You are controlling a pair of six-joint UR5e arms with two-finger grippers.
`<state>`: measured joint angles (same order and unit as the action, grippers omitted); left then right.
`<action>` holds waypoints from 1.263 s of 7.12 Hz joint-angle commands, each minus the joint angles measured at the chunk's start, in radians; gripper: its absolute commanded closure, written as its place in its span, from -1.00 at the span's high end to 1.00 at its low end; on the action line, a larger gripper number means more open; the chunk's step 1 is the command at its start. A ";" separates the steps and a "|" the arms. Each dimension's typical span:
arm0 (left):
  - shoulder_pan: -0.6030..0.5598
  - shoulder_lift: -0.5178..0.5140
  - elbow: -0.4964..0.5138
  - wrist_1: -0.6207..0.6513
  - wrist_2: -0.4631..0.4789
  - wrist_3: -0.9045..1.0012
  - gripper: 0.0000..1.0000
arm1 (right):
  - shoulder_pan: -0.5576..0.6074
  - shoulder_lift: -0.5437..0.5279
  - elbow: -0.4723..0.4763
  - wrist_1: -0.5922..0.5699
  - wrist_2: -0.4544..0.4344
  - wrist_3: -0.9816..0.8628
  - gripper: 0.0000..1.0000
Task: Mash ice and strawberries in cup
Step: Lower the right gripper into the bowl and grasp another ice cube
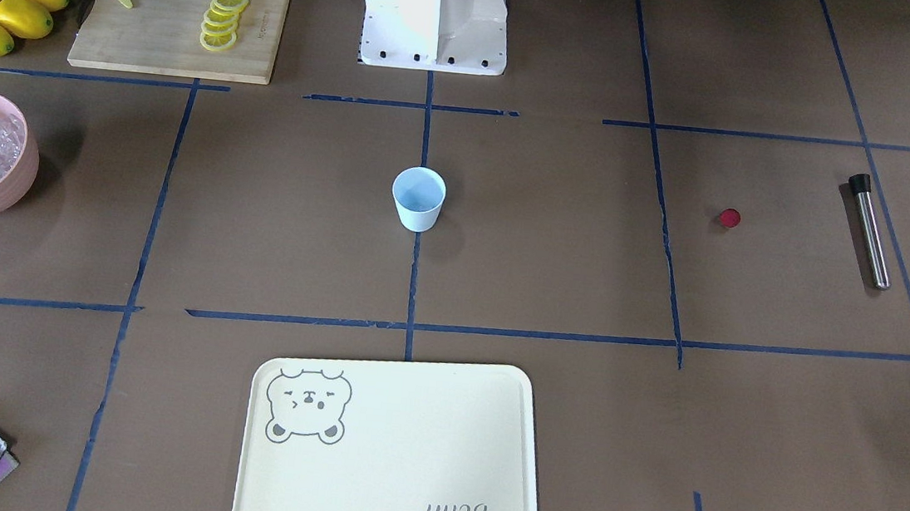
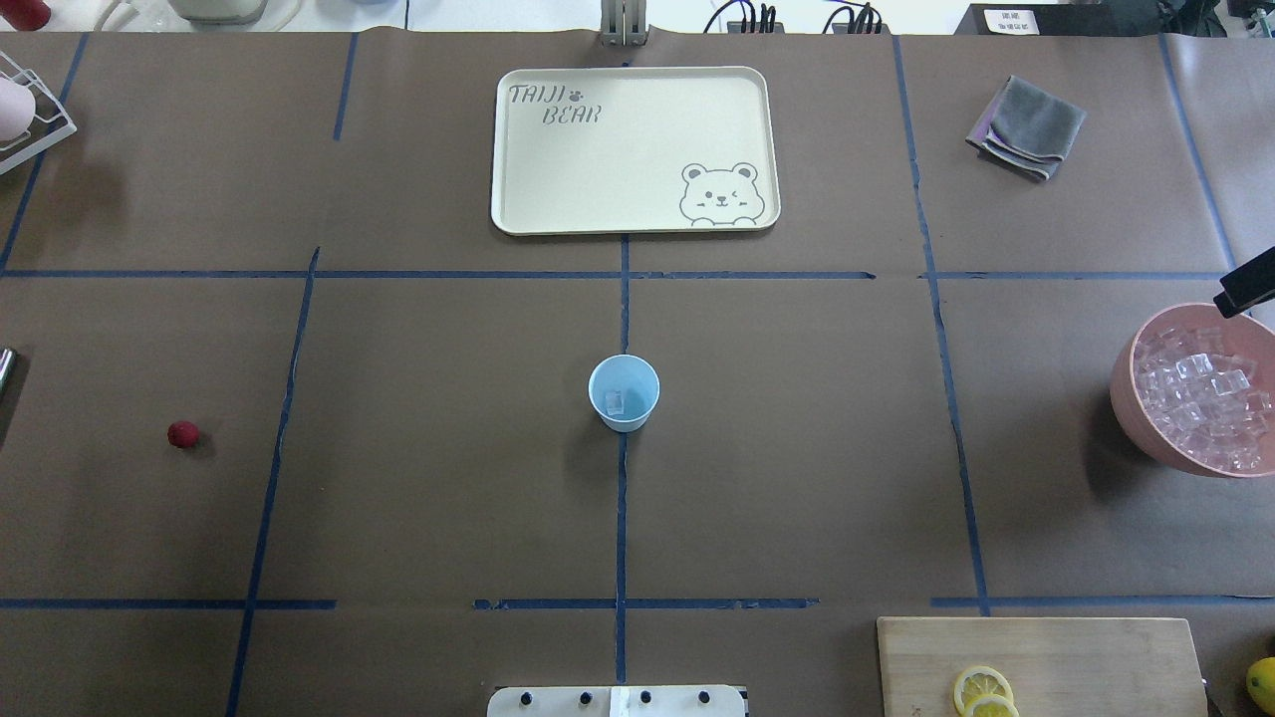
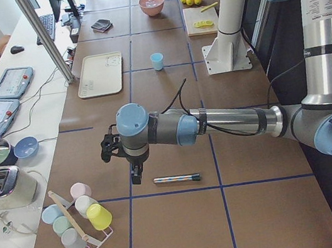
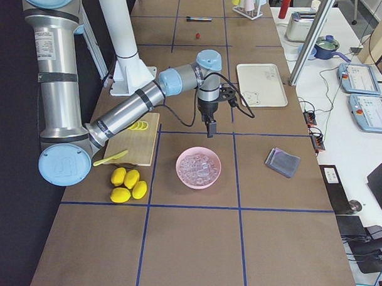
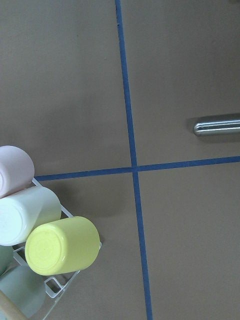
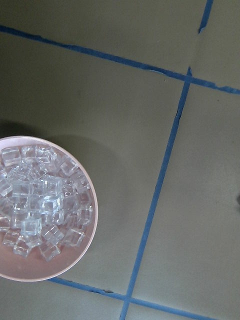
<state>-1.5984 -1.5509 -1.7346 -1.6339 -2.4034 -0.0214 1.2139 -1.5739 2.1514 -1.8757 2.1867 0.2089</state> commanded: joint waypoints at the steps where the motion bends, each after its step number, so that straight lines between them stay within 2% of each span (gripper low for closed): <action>1: 0.000 0.002 -0.009 -0.001 0.000 -0.017 1.00 | 0.007 -0.025 -0.050 0.001 0.010 -0.075 0.99; 2: 0.002 0.024 -0.035 -0.001 0.000 -0.018 1.00 | 0.007 -0.025 -0.068 0.004 0.018 -0.088 0.98; 3: 0.000 0.040 -0.058 0.000 0.001 -0.020 1.00 | 0.006 -0.053 -0.111 0.101 0.018 -0.088 0.97; 4: 0.002 0.041 -0.065 -0.001 0.001 -0.052 1.00 | 0.006 -0.093 -0.189 0.285 0.021 -0.066 0.97; 5: 0.002 0.041 -0.066 -0.001 0.000 -0.058 1.00 | 0.006 -0.113 -0.224 0.343 0.027 -0.054 0.92; 6: 0.002 0.041 -0.066 -0.001 0.001 -0.058 1.00 | 0.006 -0.112 -0.270 0.349 0.048 -0.056 0.87; 7: 0.002 0.041 -0.066 -0.001 0.001 -0.058 1.00 | 0.004 -0.110 -0.289 0.351 0.077 -0.054 0.74; 8: 0.002 0.041 -0.066 -0.001 0.001 -0.058 1.00 | 0.004 -0.112 -0.291 0.349 0.087 -0.056 0.55; 9: 0.002 0.041 -0.065 -0.001 0.001 -0.058 1.00 | -0.011 -0.112 -0.289 0.349 0.085 -0.063 0.48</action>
<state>-1.5969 -1.5095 -1.8005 -1.6352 -2.4023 -0.0796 1.2143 -1.6850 1.8662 -1.5277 2.2656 0.1520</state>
